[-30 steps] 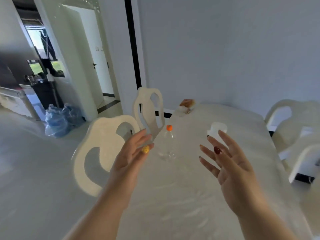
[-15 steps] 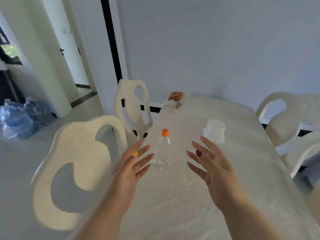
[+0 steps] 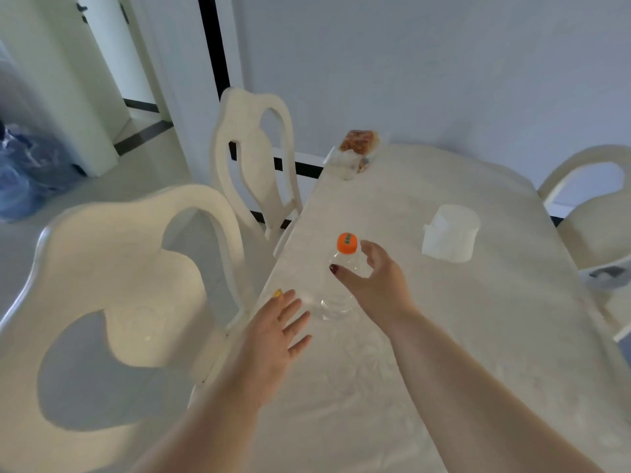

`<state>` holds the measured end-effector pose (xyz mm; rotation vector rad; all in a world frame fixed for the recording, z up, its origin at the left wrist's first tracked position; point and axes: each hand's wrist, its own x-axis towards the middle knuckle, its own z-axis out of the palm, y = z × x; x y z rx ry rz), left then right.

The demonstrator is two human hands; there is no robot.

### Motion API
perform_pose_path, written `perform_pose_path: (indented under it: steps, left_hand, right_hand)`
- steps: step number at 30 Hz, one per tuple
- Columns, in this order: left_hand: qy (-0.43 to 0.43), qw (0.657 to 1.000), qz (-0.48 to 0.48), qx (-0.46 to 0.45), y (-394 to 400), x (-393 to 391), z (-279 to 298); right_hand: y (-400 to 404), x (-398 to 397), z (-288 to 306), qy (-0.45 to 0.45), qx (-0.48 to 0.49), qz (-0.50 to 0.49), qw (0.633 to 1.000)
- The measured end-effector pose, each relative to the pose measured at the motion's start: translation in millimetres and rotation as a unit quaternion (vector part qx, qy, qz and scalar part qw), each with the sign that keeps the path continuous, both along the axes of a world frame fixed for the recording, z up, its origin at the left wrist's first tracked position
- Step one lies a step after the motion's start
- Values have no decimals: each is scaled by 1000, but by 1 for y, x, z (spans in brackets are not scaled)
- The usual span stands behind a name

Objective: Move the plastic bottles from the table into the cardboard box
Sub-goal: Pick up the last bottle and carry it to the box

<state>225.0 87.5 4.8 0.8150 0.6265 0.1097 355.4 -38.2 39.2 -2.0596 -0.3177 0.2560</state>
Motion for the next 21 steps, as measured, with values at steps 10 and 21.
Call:
perform_pose_path:
  steps: [10,21]
  left_hand:
    - [57,994,-31,-84,11,-10,-26]
    - [53,986,-111,-111,-2,-27,-17]
  right_hand:
    - [27,16,-3,-56,-48,-43,996]
    - [-31,-52,59,-87,66,-110,988]
